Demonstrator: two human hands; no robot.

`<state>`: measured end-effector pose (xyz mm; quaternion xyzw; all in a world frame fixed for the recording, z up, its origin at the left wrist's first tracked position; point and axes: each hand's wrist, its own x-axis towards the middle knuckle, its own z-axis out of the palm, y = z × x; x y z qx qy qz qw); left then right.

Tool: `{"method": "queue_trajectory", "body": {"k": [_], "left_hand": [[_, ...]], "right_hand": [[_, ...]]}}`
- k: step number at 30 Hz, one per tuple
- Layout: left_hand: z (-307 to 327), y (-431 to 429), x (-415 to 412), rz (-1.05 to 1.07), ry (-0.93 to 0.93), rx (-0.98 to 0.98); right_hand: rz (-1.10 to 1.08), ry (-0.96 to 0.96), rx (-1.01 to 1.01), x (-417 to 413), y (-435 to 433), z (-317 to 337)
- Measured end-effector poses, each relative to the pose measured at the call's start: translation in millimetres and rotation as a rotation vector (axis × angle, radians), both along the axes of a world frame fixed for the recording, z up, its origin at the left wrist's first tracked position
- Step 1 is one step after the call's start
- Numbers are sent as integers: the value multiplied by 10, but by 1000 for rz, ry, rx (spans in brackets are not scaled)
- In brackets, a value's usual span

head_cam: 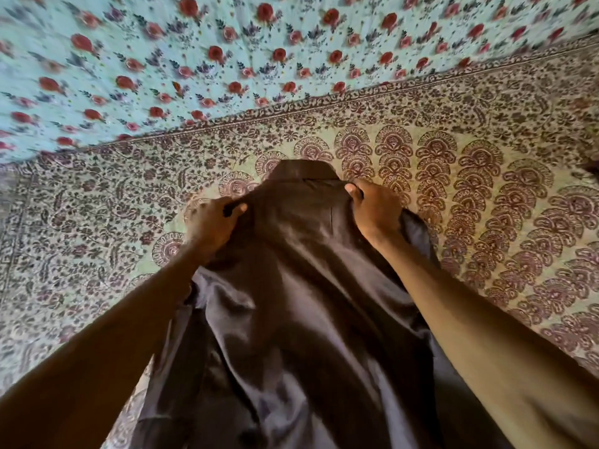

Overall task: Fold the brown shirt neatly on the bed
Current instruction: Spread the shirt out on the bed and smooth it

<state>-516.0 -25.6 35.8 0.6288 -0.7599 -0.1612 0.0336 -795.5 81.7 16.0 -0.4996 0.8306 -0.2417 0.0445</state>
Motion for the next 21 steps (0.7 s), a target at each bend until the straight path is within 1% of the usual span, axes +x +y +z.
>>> {"method": "queue_trajectory", "body": {"k": [2, 4, 5, 6, 8, 9, 10, 11, 13, 14, 15, 16, 17, 19, 20, 21], "left_hand": [[-166, -22, 123, -16, -28, 148], [-299, -67, 207, 46, 38, 176], [-344, -87, 221, 70, 67, 193], [-367, -107, 224, 116, 129, 260], [-368, -135, 236, 284, 355, 475], [-360, -151, 271, 341, 395, 541], [-329, -156, 302, 337, 384, 559], [-324, -170, 339, 302, 348, 513], [-343, -204, 410, 245, 319, 263], [-337, -213, 441, 263, 339, 149], [-308, -209, 442, 293, 383, 82], [-267, -193, 427, 335, 422, 76], [-257, -177, 419, 380, 456, 111], [-276, -101, 475, 465, 474, 181], [-298, -38, 546, 487, 442, 182], [-350, 34, 645, 500, 408, 177]], "right_hand": [[-1, 26, 195, 19, -49, -100], [-65, 98, 379, 38, 30, -212], [-92, 144, 439, 44, 99, -271], [-111, 180, 466, 47, 171, -330], [-153, 205, 457, 12, 286, -418], [-180, 197, 440, -29, 301, -446], [-196, 181, 424, -66, 291, -451], [-208, 162, 413, -98, 268, -443], [-240, 150, 410, -136, 208, -397], [-259, 156, 411, -137, 171, -358], [-270, 167, 413, -119, 135, -321], [-267, 188, 406, -77, 107, -283], [-243, 217, 374, -7, 94, -239], [-144, 263, 254, 244, 118, -188], [-89, 238, 198, 405, 156, -184], [-38, 170, 166, 580, 208, -203]]}}
